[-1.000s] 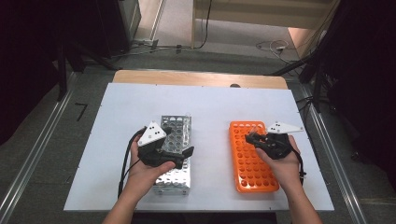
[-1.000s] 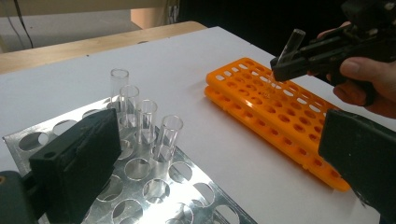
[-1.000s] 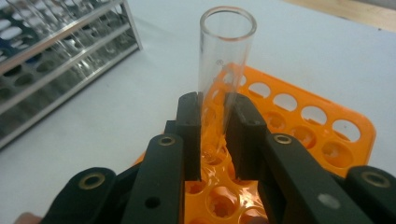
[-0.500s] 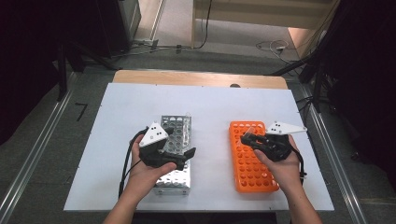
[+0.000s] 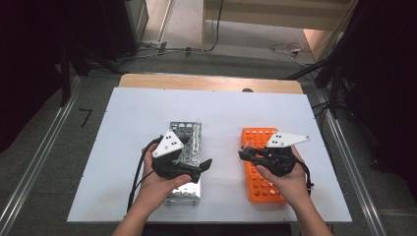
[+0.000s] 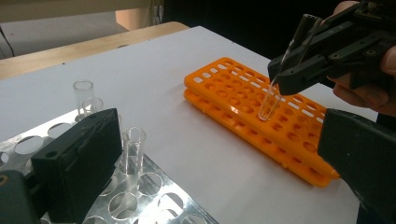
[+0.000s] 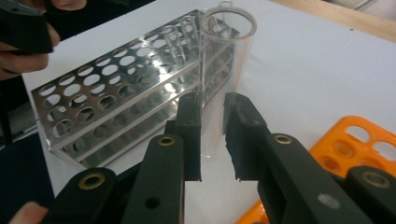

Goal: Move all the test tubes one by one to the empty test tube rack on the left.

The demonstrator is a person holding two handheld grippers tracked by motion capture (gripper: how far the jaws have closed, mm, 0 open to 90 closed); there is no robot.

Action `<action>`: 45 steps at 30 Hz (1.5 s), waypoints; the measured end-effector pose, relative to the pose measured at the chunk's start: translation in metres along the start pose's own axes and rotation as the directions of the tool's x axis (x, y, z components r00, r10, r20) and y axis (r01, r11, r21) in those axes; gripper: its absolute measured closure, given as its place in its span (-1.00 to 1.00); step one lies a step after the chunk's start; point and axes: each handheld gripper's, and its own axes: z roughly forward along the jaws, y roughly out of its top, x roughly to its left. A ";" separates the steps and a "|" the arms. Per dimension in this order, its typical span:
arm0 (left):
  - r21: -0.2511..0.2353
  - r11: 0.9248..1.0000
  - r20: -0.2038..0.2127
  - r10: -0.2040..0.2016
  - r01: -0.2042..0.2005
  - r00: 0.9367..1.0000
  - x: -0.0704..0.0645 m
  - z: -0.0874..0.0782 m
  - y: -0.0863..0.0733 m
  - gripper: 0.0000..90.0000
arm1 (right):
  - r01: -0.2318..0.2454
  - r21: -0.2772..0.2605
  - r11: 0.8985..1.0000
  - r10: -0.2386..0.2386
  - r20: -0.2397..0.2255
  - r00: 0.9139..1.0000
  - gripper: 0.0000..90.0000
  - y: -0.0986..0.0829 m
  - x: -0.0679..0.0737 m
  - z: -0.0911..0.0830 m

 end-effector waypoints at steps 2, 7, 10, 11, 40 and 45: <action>0.001 1.000 0.005 0.003 -0.003 1.000 -0.002 0.001 0.000 -1.00 | 0.007 0.003 1.000 -0.007 -0.016 1.000 0.65 0.001 0.003 0.002; -0.003 1.000 0.022 0.013 -0.013 1.000 -0.007 0.001 0.002 -1.00 | 0.028 0.018 0.999 -0.027 -0.048 0.998 0.65 0.002 0.013 0.009; -0.006 1.000 0.040 0.018 -0.018 0.999 -0.010 0.002 0.003 -0.96 | 0.035 0.025 0.999 -0.034 -0.060 0.998 0.65 0.003 0.017 0.012; -0.007 1.000 0.055 0.016 -0.015 0.998 -0.011 0.003 0.003 -0.94 | 0.040 0.026 0.999 -0.038 -0.063 0.997 0.65 0.003 0.019 0.013; -0.025 0.999 0.184 0.034 -0.029 0.982 -0.034 0.012 0.005 0.20 | 0.119 0.068 0.991 -0.107 -0.151 0.983 0.65 0.006 0.051 0.033; -0.026 0.999 0.192 0.040 -0.036 0.981 -0.037 0.013 0.005 0.37 | 0.132 0.067 0.989 -0.120 -0.165 0.979 0.65 0.006 0.054 0.035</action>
